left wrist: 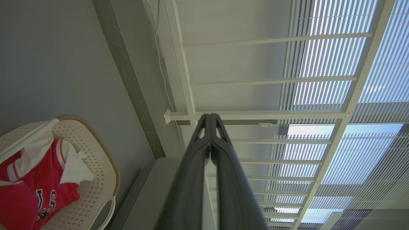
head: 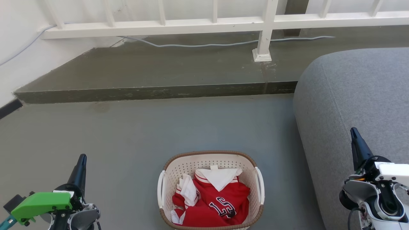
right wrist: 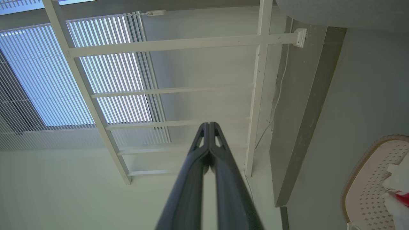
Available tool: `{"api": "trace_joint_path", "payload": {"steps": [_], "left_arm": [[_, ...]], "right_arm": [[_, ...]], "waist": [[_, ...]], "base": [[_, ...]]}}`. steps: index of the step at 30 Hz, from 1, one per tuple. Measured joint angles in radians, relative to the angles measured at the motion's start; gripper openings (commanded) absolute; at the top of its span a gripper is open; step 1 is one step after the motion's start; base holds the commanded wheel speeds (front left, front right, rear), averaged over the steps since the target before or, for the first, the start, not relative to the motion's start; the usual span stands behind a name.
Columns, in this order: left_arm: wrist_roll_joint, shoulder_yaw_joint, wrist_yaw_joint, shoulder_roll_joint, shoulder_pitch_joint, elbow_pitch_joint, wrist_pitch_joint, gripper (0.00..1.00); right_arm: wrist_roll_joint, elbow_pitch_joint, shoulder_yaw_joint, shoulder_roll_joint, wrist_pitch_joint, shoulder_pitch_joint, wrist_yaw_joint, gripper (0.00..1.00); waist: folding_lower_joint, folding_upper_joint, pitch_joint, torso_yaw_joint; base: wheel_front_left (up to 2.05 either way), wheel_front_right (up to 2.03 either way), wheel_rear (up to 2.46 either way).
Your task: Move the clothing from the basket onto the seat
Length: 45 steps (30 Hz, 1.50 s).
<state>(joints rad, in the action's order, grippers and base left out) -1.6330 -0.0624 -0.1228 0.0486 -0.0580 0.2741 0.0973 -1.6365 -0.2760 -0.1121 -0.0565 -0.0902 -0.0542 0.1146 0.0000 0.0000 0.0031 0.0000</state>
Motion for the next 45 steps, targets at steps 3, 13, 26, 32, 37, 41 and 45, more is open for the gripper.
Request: {"api": "trace_joint_path", "payload": {"steps": [3, 13, 26, 32, 37, 41, 45], "left_arm": [[0.000, 0.000, 0.000, 0.000, 0.000, 0.000, 0.000, 0.00], [0.000, 0.000, 0.000, 0.000, 0.000, 0.000, 0.000, 0.00], [0.030, 0.024, 0.001, -0.030, 0.056, 0.051, -0.021, 1.00], [0.078, 0.038, 0.002, -0.029, 0.056, 0.032, -0.042, 1.00], [0.142, 0.056, 0.007, -0.025, 0.056, 0.007, -0.061, 1.00], [0.204, 0.071, 0.018, -0.018, 0.055, -0.008, -0.073, 1.00], [0.278, 0.093, 0.028, -0.003, 0.054, -0.027, -0.086, 1.00]], "right_arm": [[0.000, 0.000, 0.000, 0.000, 0.000, 0.000, 0.000, 0.00], [0.001, 0.000, -0.001, 0.000, 0.000, 0.000, 0.000, 0.00], [0.017, -0.059, 0.016, 0.030, 0.021, 0.063, -0.002, 1.00], [0.080, -0.043, 0.027, 0.030, 0.043, 0.063, -0.002, 1.00], [0.159, -0.014, 0.027, 0.027, 0.055, 0.063, -0.012, 1.00], [0.232, 0.012, 0.039, 0.023, 0.067, 0.063, -0.021, 1.00], [0.302, 0.033, 0.058, 0.022, 0.083, 0.063, -0.029, 1.00]], "waist": [[0.0000, 0.0000, 0.000, 0.000], [0.0000, 0.0000, 0.000, 0.000], [0.0000, 0.0000, -0.004, -0.001], [0.0000, 0.0000, -0.006, -0.002], [0.0000, 0.0000, -0.008, -0.003], [0.0000, 0.0000, -0.009, -0.004], [0.0000, 0.0000, -0.010, -0.005]], "base": [[0.00, 0.00, 0.00], [0.00, 0.00, 0.00], [0.00, 0.00, 0.00], [0.00, 0.00, 0.00], [0.00, 0.00, 0.00], [0.00, 0.00, 0.00], [0.00, 0.00, 0.00]]}}
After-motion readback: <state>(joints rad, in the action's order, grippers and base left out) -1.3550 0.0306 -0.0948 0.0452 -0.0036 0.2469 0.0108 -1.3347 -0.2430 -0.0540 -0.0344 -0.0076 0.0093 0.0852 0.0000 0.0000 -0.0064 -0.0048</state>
